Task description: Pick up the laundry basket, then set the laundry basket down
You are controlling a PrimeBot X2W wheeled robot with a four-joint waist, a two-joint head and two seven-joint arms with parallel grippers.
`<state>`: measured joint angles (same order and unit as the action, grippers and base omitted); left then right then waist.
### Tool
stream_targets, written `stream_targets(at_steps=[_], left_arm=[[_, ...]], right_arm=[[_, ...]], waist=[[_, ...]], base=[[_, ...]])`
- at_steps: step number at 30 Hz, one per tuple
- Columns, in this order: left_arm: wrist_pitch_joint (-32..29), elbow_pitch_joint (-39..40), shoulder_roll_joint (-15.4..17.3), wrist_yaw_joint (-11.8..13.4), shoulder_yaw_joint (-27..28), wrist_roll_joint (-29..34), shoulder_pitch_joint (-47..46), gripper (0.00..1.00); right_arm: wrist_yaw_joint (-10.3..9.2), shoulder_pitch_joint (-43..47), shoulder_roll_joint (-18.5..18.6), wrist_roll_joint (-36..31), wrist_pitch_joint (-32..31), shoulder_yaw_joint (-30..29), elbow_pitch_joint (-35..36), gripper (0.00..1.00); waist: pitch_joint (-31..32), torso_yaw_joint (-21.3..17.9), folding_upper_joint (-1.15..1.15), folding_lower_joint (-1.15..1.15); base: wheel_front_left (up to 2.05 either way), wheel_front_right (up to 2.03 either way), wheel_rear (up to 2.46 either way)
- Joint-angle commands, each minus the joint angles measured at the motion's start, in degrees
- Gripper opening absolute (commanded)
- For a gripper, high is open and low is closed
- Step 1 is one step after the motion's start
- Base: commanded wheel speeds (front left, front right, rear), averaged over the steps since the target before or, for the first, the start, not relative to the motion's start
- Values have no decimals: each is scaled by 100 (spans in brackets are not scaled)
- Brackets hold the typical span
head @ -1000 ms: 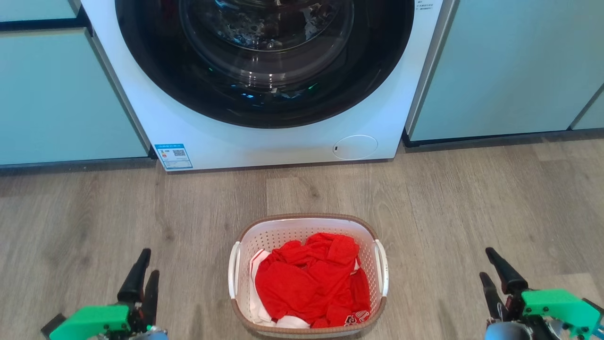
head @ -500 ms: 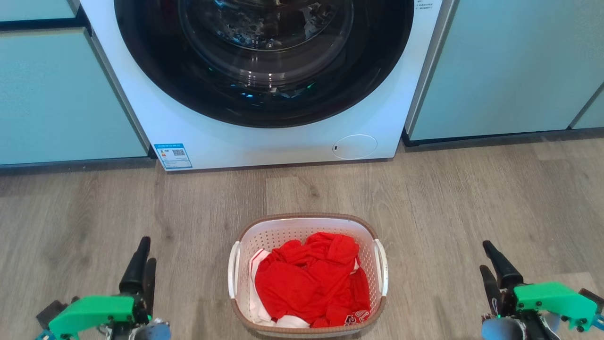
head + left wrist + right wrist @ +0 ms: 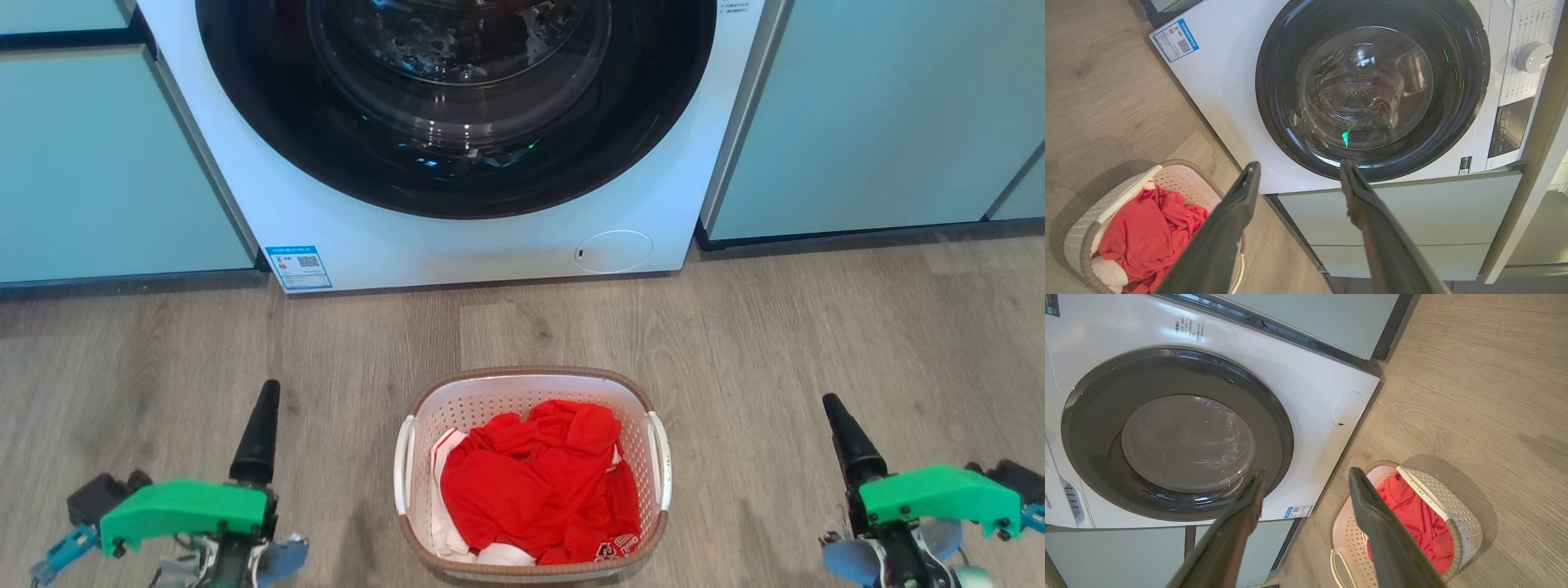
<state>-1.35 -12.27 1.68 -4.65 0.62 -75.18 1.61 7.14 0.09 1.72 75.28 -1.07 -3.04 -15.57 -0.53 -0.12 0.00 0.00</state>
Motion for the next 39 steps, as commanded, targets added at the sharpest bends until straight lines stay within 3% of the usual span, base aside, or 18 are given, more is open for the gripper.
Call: stream_targets(at_steps=[1,17,39], left_arm=[[98,286,63,39,-2,266,-313,100],[367,568,149,489,-450,2069,-328,100],[737,845,559,1294,-1113,3639,-261,100]], right_arm=[[10,-314,51,-230,76,84,263,100],[14,-360,63,-1672,344,392,495,100],[20,-368,78,-3369,713,731,706,100]], waist=[[-2,0,0,0],[-18,-11,0,0],[-7,-42,0,0]], base=[[0,0,0],[0,0,0],[0,0,0]])
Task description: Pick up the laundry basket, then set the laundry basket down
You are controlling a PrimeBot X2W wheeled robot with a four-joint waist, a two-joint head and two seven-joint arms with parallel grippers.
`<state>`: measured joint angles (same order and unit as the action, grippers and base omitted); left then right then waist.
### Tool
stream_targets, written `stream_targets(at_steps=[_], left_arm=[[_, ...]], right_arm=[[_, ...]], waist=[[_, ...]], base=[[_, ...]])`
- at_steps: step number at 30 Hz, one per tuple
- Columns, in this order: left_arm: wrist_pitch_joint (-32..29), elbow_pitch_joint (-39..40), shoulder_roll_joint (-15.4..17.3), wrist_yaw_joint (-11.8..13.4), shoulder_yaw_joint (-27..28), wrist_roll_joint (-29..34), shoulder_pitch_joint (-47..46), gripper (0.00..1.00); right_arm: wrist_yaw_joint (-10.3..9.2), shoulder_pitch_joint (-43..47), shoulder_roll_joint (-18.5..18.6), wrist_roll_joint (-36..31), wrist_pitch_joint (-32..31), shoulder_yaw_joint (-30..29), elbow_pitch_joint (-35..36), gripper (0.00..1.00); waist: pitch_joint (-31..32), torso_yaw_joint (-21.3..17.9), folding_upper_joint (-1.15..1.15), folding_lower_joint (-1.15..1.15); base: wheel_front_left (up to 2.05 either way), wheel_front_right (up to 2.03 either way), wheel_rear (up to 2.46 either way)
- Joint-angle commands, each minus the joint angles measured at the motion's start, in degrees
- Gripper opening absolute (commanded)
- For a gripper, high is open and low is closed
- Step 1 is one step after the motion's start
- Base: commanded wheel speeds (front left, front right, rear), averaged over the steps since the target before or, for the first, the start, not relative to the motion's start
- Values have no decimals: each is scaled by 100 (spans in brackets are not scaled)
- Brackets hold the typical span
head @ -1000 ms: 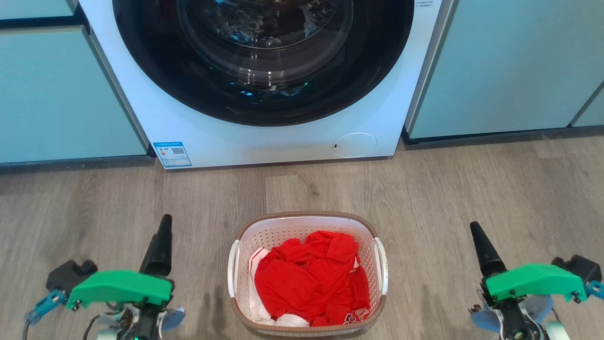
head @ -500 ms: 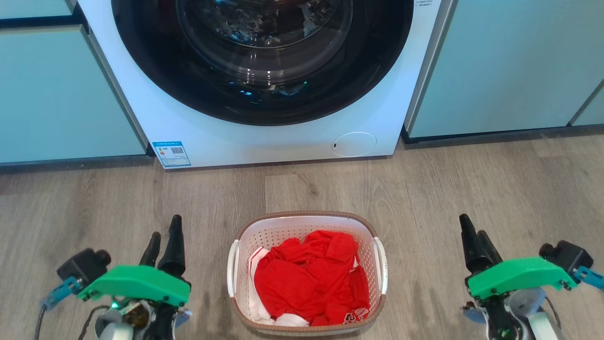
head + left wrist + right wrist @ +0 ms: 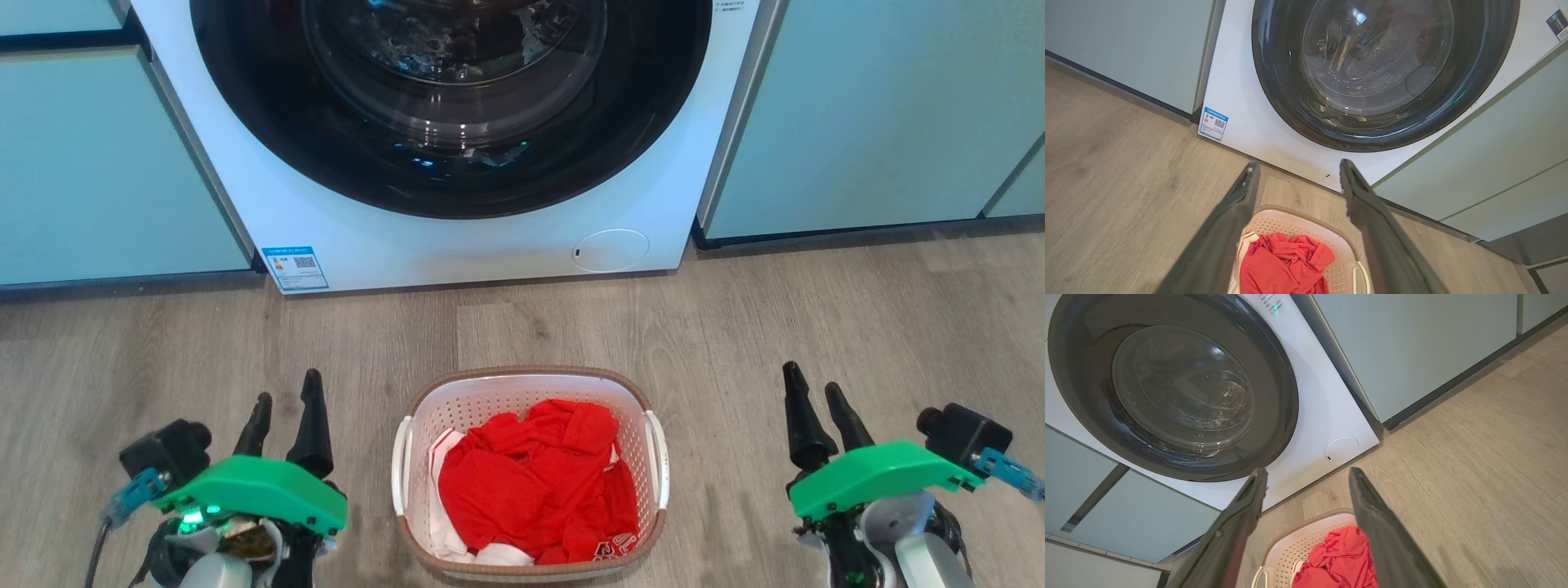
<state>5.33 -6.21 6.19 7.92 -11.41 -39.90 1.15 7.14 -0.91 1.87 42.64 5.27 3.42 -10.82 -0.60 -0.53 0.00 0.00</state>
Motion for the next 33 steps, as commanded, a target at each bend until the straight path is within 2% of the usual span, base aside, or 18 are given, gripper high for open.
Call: stream_targets(at_steps=[1,13,33], left_arm=[[86,254,121,68,63,179,-209,100],[288,395,193,351,-133,891,-117,100],[608,450,56,355,-9,2144,97,100]], right_arm=[[21,-269,63,-176,95,99,242,100],[24,-273,72,-1011,297,269,347,100],[29,-298,85,-2306,616,504,501,100]], waist=[[1,-3,0,0],[9,-30,0,0],[-26,-56,0,0]], base=[[0,0,0],[0,0,0],[0,0,0]])
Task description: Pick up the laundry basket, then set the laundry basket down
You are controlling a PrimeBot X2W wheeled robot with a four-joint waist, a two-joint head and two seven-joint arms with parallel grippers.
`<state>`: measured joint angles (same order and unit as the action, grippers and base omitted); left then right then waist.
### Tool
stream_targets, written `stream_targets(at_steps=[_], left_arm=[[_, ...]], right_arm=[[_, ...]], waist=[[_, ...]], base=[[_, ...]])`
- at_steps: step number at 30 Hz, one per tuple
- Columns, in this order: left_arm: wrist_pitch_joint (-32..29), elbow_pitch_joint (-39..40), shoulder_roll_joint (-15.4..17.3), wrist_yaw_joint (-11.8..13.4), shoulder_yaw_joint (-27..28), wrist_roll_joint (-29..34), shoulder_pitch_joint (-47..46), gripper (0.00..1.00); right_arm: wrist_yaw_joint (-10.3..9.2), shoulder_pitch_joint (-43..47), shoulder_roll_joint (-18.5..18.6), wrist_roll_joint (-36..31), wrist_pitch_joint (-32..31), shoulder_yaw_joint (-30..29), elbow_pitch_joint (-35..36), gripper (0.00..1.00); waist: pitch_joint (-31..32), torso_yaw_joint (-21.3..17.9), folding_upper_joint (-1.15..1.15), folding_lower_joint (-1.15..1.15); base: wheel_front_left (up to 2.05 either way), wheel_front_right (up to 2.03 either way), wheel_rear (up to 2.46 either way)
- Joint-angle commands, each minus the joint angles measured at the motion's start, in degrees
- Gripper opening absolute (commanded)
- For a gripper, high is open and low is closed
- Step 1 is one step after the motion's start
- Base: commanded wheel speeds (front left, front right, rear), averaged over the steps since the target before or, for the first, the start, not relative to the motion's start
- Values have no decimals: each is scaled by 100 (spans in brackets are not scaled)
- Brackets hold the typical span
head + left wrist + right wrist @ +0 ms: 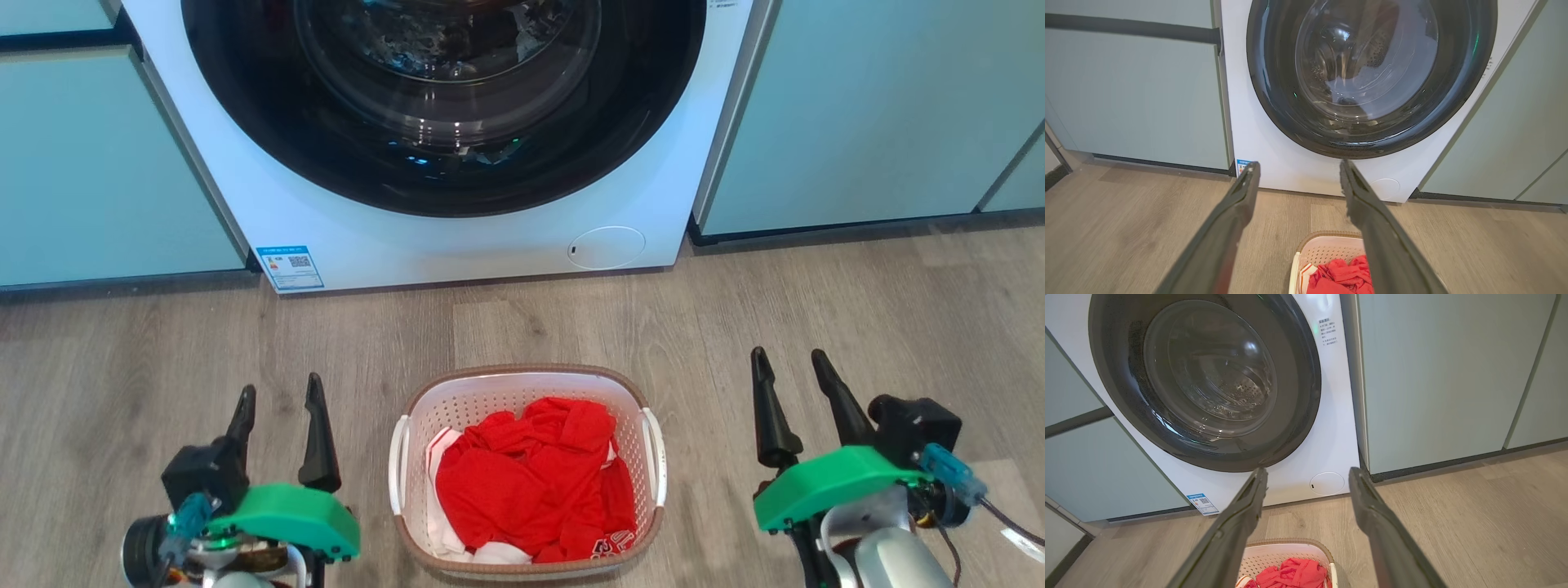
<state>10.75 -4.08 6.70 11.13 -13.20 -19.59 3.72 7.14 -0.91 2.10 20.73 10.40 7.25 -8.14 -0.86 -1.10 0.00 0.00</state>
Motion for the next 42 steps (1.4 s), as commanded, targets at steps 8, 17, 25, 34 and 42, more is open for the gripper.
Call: stream_targets(at_steps=[8,17,25,34,42], left_arm=[[201,213,-79,-10,227,664,-89,100],[352,137,-182,-64,324,1264,-36,100],[425,105,-269,-160,428,1554,-5,100],[425,17,-334,-300,521,1552,-13,100],[425,3,-361,-346,580,1588,-36,100]], right_arm=[[32,-314,68,-661,237,247,302,100],[34,-329,74,-1297,388,357,392,100],[35,-337,77,-1600,460,425,431,100],[35,-345,77,-1599,460,405,428,100],[35,-356,77,-1591,460,395,416,100]], waist=[[-9,-27,0,0],[-26,-39,0,0],[-33,-45,0,0],[-72,-55,0,0],[-103,-56,0,0]], base=[[0,0,0],[0,0,0],[0,0,0],[0,0,0],[0,0,0]])
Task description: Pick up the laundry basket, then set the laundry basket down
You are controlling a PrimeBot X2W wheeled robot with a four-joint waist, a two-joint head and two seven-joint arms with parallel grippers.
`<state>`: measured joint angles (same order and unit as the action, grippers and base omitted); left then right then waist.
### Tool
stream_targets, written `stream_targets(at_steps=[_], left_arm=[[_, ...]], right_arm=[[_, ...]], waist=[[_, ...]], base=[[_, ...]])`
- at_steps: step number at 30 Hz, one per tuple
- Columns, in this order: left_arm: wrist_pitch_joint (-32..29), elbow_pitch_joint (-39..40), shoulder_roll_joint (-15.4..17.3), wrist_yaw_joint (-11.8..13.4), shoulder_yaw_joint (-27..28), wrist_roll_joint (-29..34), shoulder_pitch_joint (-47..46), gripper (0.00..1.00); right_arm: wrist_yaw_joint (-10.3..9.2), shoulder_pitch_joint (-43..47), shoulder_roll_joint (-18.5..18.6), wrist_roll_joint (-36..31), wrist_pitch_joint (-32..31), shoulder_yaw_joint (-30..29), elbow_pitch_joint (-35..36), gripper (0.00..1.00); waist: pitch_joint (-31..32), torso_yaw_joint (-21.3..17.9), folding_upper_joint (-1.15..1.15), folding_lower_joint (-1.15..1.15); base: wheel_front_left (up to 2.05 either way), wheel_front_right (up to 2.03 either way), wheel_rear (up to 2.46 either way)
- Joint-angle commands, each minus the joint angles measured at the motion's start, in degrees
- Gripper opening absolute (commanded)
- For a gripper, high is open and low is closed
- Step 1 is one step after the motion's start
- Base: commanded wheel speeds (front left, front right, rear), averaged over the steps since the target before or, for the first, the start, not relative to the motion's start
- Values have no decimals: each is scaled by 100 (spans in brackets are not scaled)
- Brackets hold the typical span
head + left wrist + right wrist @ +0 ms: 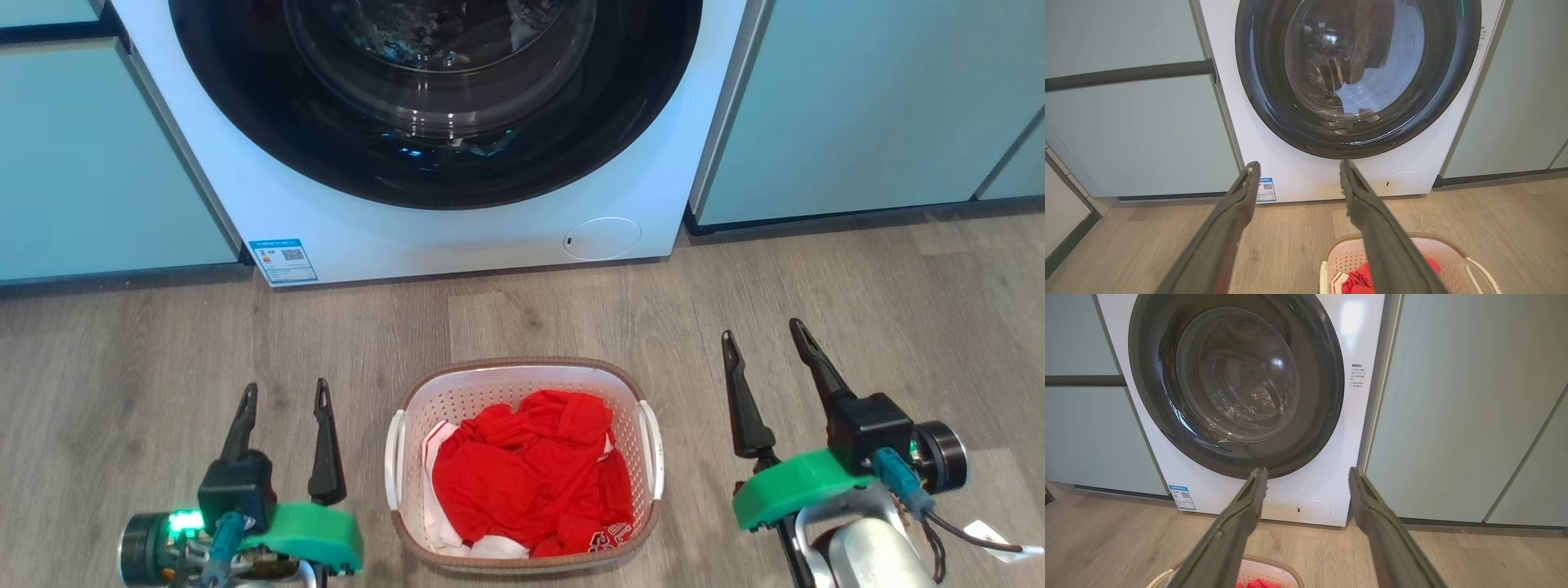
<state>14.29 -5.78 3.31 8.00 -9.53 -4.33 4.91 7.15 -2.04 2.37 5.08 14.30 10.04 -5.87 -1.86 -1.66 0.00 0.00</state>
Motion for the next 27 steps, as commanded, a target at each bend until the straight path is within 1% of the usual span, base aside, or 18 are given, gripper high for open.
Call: stream_targets(at_steps=[1,12,18,23,27], left_arm=[[71,173,-23,-33,213,62,-154,100],[71,204,-38,-52,234,107,-183,100],[71,220,-40,-51,233,127,-253,100],[71,173,-42,-70,223,147,-414,100],[71,1,-42,-119,191,173,-662,100]], right_arm=[[34,-244,51,-27,70,116,190,100],[34,-267,51,-21,70,94,201,100],[34,-311,51,-14,70,52,206,100],[34,-401,51,-4,70,-20,219,100],[34,-566,51,42,70,-94,177,100]], waist=[[-3,0,0,0],[-88,-5,0,0],[-240,-1,0,0],[-510,3,0,0],[-914,12,0,0]], base=[[0,0,0],[0,0,0],[0,0,0],[0,0,0],[0,0,0]])
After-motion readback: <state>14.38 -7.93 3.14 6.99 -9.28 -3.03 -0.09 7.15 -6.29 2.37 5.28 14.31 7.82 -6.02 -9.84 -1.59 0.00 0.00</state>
